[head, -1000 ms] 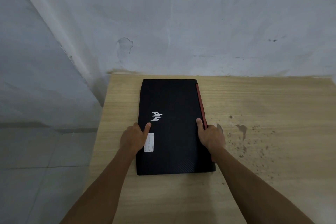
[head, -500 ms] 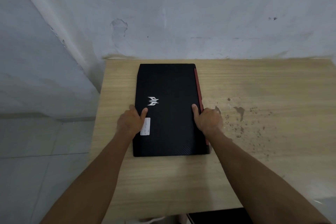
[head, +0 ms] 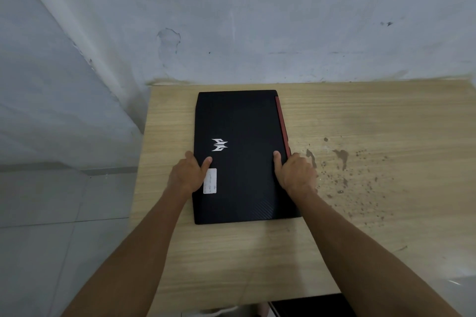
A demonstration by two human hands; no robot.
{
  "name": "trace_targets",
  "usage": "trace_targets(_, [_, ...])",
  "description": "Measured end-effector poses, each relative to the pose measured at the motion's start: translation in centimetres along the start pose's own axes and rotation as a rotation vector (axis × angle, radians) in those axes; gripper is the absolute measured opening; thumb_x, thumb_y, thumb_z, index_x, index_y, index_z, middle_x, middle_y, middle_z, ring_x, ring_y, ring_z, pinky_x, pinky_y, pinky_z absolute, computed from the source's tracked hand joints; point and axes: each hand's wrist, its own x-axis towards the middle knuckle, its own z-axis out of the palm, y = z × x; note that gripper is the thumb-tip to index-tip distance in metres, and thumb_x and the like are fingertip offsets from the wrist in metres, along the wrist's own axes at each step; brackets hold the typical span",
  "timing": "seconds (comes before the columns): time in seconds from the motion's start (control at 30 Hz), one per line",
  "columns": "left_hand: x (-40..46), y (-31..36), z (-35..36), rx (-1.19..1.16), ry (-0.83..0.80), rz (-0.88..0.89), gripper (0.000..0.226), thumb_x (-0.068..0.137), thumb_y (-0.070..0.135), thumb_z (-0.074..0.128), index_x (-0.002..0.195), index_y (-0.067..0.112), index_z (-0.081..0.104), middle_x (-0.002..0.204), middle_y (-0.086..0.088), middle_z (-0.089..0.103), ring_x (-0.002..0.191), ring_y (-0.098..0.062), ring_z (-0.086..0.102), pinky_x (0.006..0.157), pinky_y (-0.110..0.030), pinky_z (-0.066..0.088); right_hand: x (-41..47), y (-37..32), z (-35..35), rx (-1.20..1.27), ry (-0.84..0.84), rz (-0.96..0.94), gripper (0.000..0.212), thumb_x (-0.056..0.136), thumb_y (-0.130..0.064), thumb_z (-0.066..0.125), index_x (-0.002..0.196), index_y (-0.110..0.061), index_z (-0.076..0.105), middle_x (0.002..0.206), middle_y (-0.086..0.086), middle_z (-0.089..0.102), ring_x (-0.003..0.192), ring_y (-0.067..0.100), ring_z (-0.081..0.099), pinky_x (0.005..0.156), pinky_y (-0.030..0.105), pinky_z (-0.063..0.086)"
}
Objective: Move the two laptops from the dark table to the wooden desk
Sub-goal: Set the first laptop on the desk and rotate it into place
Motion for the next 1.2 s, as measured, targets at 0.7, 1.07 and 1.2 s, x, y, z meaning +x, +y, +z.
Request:
trace_targets(0.7, [3.0, 2.0, -2.1, -0.174, 0.212, 0.021, 0.056, 0.095, 0.056, 0.043, 0.133, 0.015, 0.039, 0.129, -0.009, 0.049, 0.102, -0.033, 0.061, 0.077, -0.041, 0.045, 5.8, -3.5, -2.9, 0.338, 0.069, -0.016, 0.072, 0.101, -0.061, 0.035, 0.139, 0.0, 0.045, 0.133, 0.022, 0.047, 0.119, 0.037, 0.05, 0.088, 0.045, 0.047])
trace_targets(1.07, [7.5, 4.2, -0.5, -0.118, 0.183, -0.061, 0.061, 0.098, 0.052, 0.039, 0.135, 0.003, 0.038, 0.133, -0.018, 0.04, 0.116, -0.038, 0.048, 0.088, -0.049, 0.044, 12.3, -6.1, -0.5, 0.265, 0.035, 0.013, 0.08, 0.099, -0.068, 0.031, 0.141, 0.0, 0.038, 0.138, 0.017, 0.043, 0.12, 0.034, 0.049, 0.08, 0.042, 0.045])
trace_targets(1.2, [7.3, 4.4, 0.5, -0.079, 0.283, -0.048, 0.059, 0.098, 0.05, 0.04, 0.131, 0.001, 0.042, 0.128, -0.02, 0.044, 0.11, -0.038, 0.049, 0.08, -0.047, 0.044, 12.5, -6.0, 0.4, 0.224, 0.104, 0.006, 0.078, 0.098, -0.07, 0.028, 0.134, -0.002, 0.042, 0.129, 0.015, 0.047, 0.11, 0.032, 0.053, 0.07, 0.038, 0.039])
